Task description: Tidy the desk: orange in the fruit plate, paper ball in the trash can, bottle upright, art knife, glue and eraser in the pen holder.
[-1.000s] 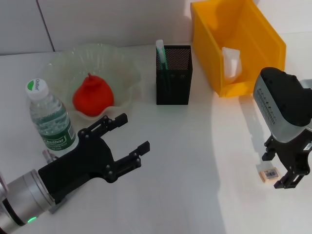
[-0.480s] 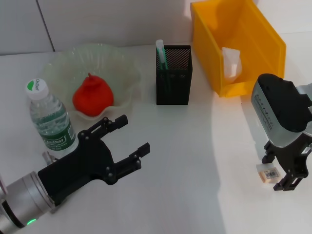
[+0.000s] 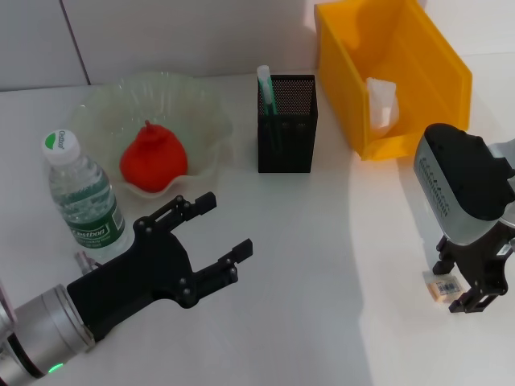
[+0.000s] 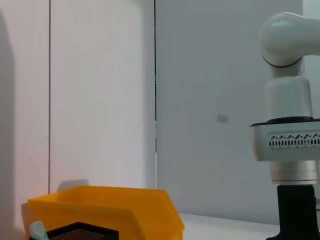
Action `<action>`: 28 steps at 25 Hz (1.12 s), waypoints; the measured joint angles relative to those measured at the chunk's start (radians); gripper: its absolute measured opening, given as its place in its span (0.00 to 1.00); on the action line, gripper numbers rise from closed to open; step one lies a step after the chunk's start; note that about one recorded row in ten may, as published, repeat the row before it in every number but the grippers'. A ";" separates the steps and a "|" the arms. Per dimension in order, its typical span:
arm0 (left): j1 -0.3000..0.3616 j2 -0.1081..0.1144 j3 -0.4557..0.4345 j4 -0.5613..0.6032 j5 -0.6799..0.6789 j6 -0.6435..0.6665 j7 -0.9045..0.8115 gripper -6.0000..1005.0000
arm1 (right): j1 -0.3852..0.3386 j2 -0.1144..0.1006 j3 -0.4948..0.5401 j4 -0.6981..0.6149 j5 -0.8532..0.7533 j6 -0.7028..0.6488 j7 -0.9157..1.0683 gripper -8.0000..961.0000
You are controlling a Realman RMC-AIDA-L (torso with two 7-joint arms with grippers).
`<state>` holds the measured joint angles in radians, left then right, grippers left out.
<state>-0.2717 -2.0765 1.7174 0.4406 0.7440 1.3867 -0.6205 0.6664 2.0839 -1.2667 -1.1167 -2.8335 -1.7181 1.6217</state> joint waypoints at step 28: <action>0.005 -0.002 0.029 0.000 -0.005 0.040 0.002 0.77 | -0.053 -0.003 0.071 -0.158 0.145 0.005 0.025 0.29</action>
<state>-0.2670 -2.0784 1.7459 0.4411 0.7390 1.4268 -0.6181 0.6132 2.0809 -1.1955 -1.2744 -2.6880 -1.7130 1.6467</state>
